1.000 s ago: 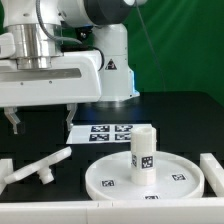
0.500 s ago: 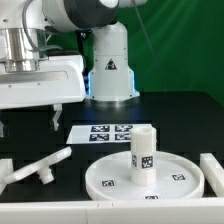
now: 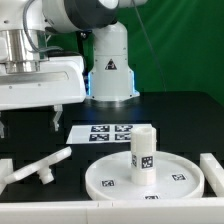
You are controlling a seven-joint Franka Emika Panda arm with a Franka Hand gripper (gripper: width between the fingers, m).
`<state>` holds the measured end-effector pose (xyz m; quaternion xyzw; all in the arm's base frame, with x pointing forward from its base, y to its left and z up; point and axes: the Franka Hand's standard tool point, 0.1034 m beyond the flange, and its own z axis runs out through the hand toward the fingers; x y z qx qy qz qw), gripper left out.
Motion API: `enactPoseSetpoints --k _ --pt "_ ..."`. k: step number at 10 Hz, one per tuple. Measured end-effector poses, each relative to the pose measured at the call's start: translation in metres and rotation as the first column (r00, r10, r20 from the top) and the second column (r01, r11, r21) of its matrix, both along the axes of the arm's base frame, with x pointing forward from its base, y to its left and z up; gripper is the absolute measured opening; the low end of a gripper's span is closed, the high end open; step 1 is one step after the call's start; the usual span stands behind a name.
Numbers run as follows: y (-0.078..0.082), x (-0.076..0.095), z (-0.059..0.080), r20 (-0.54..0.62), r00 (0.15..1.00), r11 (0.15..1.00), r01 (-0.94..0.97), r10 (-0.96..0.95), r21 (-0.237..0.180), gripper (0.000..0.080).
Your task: Assemble round table
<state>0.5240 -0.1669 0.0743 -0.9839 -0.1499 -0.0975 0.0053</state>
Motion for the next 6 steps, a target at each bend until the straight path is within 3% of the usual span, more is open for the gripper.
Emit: enactPoseSetpoints --k 2,6 --pt "0.011 -0.001 -0.016 -0.014 0.998 0.998 0.054 -0.054 0.023 0.0649" --pt "0.013 0.0 -0.017 -0.015 0.997 0.997 0.077 -0.077 0.026 0.0649"
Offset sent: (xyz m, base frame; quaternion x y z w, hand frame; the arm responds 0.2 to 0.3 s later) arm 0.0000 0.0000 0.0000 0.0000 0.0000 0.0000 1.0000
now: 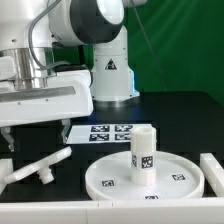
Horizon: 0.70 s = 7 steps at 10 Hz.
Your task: Assemble round table
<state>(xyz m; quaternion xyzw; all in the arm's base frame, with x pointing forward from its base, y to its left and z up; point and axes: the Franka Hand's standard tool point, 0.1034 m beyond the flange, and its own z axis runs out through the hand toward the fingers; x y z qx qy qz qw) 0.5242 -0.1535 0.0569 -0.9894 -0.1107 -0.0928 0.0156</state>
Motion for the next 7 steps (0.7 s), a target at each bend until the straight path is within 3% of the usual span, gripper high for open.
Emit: enactPoseSetpoints --k 3,4,5,7 --pt "0.012 0.007 0.001 -0.074 0.997 0.996 -0.02 0.026 0.091 0.0649" --pt "0.018 0.014 0.008 -0.09 0.996 0.993 0.016 -0.006 0.113 0.0649" --pt "0.021 0.02 0.014 -0.082 0.997 0.995 0.009 -0.001 0.102 0.0649" --pt "0.019 0.018 0.011 -0.084 0.996 0.995 0.009 0.0 0.1 0.0649"
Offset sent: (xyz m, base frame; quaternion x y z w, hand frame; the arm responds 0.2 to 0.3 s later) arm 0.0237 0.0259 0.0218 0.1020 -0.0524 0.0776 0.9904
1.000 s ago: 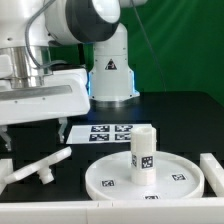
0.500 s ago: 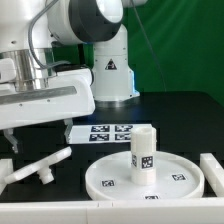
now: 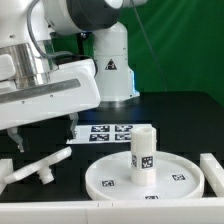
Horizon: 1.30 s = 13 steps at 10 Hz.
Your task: Assemble round table
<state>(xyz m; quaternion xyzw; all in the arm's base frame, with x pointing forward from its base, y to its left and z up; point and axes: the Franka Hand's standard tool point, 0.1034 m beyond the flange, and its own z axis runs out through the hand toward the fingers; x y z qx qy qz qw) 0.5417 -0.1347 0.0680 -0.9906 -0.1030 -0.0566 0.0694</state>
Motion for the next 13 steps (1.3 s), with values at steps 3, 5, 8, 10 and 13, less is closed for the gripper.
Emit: enactPoseSetpoints --k 3,5,8,10,13 --pt "0.001 -0.007 0.01 -0.074 0.997 0.996 -0.006 0.013 0.093 0.0649" --pt "-0.011 -0.008 0.018 -0.06 0.998 0.988 -0.009 0.018 0.151 0.0649" --pt "-0.031 -0.009 0.003 0.021 1.0 0.992 0.015 -0.017 0.122 0.0649" --pt "-0.032 -0.006 0.002 0.017 1.0 0.993 0.018 -0.021 0.12 0.0649" --pt "-0.032 -0.007 0.001 0.016 1.0 0.993 0.019 -0.021 0.12 0.0649"
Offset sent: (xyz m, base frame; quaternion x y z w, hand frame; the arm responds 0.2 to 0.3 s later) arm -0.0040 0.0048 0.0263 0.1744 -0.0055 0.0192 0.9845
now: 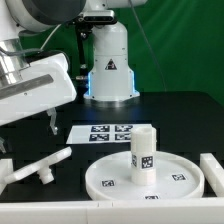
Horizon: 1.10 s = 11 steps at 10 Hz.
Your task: Assemble round table
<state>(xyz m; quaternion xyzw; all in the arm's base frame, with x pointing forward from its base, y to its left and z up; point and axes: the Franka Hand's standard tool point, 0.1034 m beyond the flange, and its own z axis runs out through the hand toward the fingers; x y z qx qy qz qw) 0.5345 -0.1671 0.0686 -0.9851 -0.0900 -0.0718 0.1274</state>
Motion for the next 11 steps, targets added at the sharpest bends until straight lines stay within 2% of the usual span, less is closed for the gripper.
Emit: enactPoseSetpoints --k 3,8,11 --pt "0.001 -0.005 -0.016 -0.003 1.0 1.0 0.006 -0.006 0.005 0.0649" --pt "0.015 -0.004 -0.027 -0.02 0.999 0.999 0.039 -0.039 0.002 0.0649" --pt "0.016 -0.003 -0.034 -0.029 0.998 0.999 0.048 -0.048 0.002 0.0649"
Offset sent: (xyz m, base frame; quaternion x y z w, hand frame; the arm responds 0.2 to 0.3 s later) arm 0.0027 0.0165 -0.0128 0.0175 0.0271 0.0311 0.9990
